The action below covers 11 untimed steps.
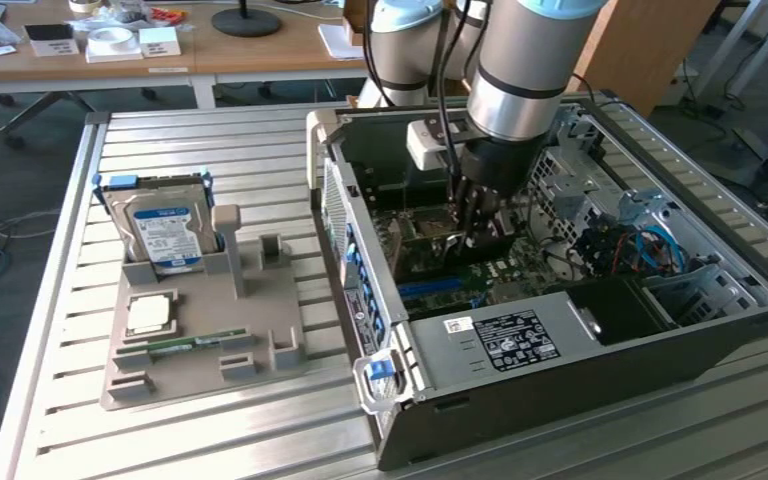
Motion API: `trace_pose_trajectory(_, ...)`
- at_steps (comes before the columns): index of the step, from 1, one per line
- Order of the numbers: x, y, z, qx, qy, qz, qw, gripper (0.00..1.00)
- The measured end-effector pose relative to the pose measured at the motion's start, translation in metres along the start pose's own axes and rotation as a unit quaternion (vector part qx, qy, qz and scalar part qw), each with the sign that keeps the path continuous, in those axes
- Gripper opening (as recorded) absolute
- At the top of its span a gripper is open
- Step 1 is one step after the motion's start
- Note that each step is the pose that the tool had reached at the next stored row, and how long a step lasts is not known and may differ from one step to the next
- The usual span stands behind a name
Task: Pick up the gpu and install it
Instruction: 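Insert the gpu into the slot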
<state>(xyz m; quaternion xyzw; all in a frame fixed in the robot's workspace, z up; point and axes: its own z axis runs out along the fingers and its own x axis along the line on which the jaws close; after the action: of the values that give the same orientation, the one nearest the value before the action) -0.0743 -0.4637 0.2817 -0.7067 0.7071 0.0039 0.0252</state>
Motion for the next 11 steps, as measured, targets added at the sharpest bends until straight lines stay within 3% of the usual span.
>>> trace_pose_trajectory(11, 0.0011, 0.0044, 0.0017, 0.0000, 0.0000, 0.000, 1.0000, 0.27)
